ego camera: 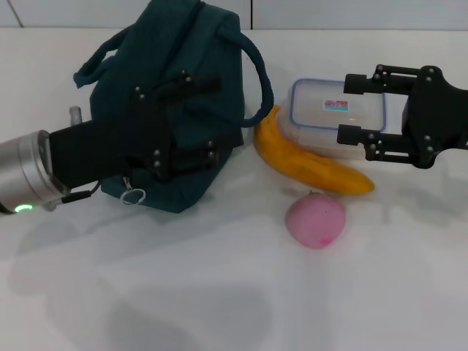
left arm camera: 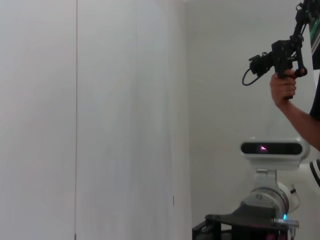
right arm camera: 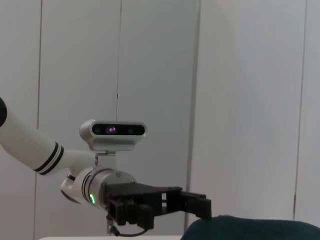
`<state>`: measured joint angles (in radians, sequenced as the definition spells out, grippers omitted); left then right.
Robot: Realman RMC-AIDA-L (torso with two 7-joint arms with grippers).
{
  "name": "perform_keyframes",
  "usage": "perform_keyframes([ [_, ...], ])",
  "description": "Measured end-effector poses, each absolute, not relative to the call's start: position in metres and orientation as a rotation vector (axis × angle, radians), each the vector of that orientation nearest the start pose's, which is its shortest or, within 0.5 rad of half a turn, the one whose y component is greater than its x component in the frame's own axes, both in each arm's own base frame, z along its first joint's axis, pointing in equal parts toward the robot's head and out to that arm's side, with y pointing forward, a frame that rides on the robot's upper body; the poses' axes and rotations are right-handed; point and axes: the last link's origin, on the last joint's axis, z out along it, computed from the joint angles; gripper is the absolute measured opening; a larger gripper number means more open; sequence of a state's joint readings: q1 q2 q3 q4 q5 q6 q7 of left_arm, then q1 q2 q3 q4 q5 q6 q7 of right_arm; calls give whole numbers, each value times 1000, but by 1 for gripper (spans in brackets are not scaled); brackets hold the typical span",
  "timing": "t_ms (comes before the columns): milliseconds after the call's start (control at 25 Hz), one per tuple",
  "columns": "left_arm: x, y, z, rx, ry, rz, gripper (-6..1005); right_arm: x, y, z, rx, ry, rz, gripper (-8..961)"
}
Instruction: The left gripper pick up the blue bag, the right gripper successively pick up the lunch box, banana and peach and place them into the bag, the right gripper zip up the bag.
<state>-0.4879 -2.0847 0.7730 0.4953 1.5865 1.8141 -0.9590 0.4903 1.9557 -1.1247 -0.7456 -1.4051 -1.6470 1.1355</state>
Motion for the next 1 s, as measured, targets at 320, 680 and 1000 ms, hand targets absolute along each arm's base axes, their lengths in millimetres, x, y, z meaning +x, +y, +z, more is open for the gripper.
perform_keyframes([
  [320, -220, 329, 42, -2518, -298, -1223, 786, 203, 332, 38, -2716, -51, 1018, 635],
  [680, -228, 378, 68, -2347, -654, -1041, 786, 204, 330, 36, -2720, -40, 1024, 629],
  [1000, -231, 395, 61, -2392, -851, -824, 786, 210, 325, 36, -2714, -23, 1025, 624],
])
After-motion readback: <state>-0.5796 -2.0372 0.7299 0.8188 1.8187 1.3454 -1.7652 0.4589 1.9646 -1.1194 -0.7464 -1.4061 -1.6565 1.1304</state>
